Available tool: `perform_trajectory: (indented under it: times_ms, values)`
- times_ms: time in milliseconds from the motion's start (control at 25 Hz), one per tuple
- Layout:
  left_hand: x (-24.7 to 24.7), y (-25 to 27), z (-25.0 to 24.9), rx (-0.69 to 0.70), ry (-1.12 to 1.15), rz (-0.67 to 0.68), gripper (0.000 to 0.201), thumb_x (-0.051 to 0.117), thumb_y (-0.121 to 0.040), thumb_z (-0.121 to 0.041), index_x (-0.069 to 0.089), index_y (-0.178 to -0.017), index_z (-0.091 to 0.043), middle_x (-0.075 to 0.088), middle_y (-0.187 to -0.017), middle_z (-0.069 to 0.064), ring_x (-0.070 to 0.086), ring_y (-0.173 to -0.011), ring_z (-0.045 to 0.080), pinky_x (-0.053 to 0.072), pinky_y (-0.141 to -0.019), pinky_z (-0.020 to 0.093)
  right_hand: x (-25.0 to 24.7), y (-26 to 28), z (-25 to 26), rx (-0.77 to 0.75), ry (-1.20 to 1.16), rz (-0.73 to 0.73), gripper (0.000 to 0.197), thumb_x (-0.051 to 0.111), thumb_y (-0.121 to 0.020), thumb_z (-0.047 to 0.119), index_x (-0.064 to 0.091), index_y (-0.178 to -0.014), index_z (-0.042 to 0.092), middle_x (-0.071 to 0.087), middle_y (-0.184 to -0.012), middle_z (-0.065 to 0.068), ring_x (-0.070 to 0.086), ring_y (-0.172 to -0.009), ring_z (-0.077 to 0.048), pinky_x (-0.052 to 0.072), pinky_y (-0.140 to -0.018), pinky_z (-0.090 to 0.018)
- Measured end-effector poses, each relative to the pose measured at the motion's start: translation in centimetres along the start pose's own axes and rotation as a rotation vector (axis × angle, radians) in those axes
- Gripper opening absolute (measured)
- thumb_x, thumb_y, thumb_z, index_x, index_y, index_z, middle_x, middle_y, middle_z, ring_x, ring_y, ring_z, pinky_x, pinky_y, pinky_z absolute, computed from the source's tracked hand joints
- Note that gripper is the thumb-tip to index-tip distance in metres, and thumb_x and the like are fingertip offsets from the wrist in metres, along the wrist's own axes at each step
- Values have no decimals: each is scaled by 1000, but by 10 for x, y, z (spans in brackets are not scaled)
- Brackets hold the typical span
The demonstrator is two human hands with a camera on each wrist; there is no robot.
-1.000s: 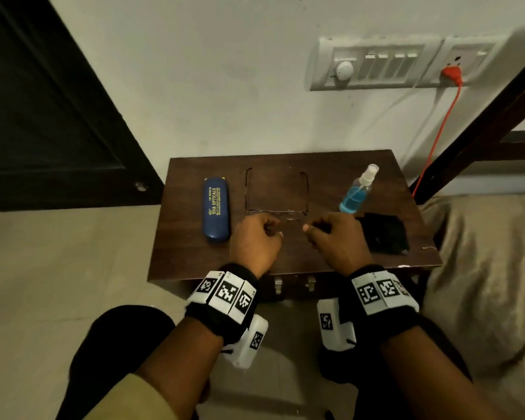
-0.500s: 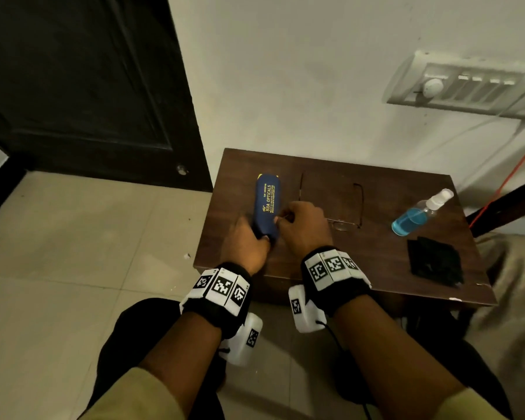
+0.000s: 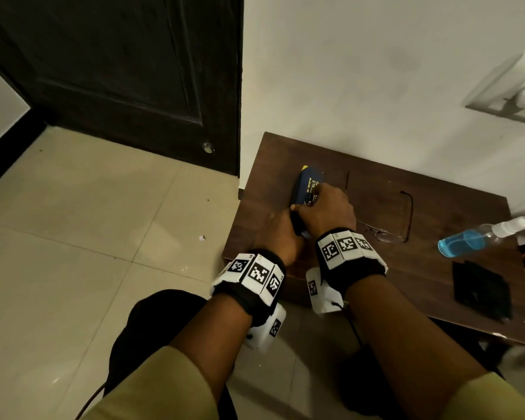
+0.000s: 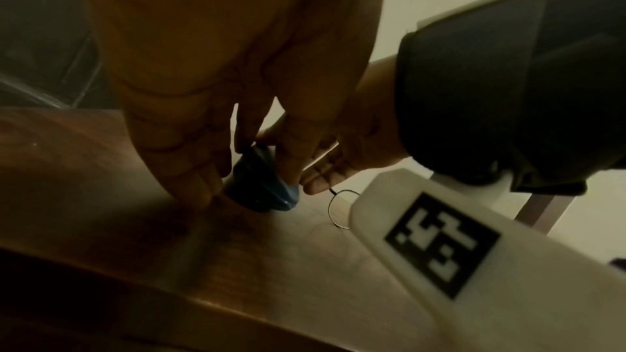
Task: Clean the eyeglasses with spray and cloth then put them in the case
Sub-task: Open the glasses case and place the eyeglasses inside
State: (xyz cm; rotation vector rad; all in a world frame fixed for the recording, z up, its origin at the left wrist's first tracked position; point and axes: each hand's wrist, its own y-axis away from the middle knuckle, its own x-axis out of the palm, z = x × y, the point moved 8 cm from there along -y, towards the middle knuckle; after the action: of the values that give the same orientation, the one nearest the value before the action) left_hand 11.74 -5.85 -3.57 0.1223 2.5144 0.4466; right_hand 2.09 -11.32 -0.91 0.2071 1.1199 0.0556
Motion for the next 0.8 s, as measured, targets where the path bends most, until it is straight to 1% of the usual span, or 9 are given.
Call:
perform_trajectory:
  times_ms: [120, 200, 280, 320, 440, 560, 640, 720, 800]
  values:
    - [3, 0, 5, -29, -24, 22, 24, 57, -89, -17, 63, -112, -10, 66, -109, 11, 63, -98, 28, 47, -83, 31, 2, -2, 1, -8, 23, 39, 48, 72, -72, 36, 56, -112, 14, 59, -113, -11, 60, -100, -34, 46, -79, -35]
    - [-1, 1, 7, -56, -11, 6, 20, 53, -91, -15, 63, -108, -9, 67, -107, 12, 63, -95, 29, 44, -77, 30, 5, -4, 6, -58, 31, 121, 48, 68, -73, 25, 53, -117, 16, 60, -114, -11, 60, -100, -33, 46, -79, -35]
    - [-10, 4, 12, -94, 0, -56, 17, 54, -90, -16, 61, -104, -10, 67, -103, 11, 63, -92, 29, 41, -72, 31, 8, -6, 14, -123, 32, 208, 51, 66, -72, 21, 50, -121, 19, 62, -116, -9, 60, -100, -31, 50, -83, -37]
    - [-17, 6, 17, -133, -6, -101, 19, 55, -89, -18, 59, -106, -12, 66, -104, 10, 63, -94, 30, 42, -72, 32, 9, -5, 18, -157, 49, 232, 52, 67, -72, 21, 49, -120, 20, 63, -115, -8, 61, -99, -30, 50, -82, -37]
    - [-39, 12, 29, -200, 0, -257, 34, 62, -82, -20, 55, -115, -16, 62, -114, 8, 61, -105, 31, 46, -84, 36, 12, 2, 25, -251, 188, 232, 44, 72, -72, 27, 53, -112, 19, 64, -106, -6, 61, -93, -29, 45, -70, -31]
    - [-58, 18, 37, -264, -21, -393, 46, 67, -80, -21, 43, -120, -16, 51, -123, 10, 58, -106, 36, 45, -82, 42, 14, 9, 31, -359, 322, 212, 38, 66, -78, 28, 53, -112, 19, 64, -102, -7, 62, -89, -31, 45, -67, -32]
    - [-58, 14, 41, -268, 0, -362, 60, 72, -76, -22, 36, -124, -19, 47, -127, 11, 58, -107, 36, 47, -83, 44, 17, 9, 34, -410, 347, 268, 34, 62, -81, 27, 55, -113, 20, 65, -101, -7, 63, -88, -30, 49, -71, -35]
    - [-51, 10, 41, -256, -6, -272, 72, 77, -73, -26, 34, -130, -20, 46, -129, 12, 57, -109, 37, 47, -88, 45, 19, 9, 36, -442, 324, 352, 31, 61, -82, 22, 58, -113, 21, 66, -101, -7, 63, -89, -29, 50, -74, -35]
    - [-47, 10, 42, -263, 13, -262, 74, 77, -73, -28, 33, -133, -19, 47, -129, 13, 56, -111, 38, 46, -90, 46, 17, 10, 37, -449, 335, 368, 35, 64, -81, 22, 55, -116, 21, 66, -103, -7, 63, -91, -29, 48, -72, -33]
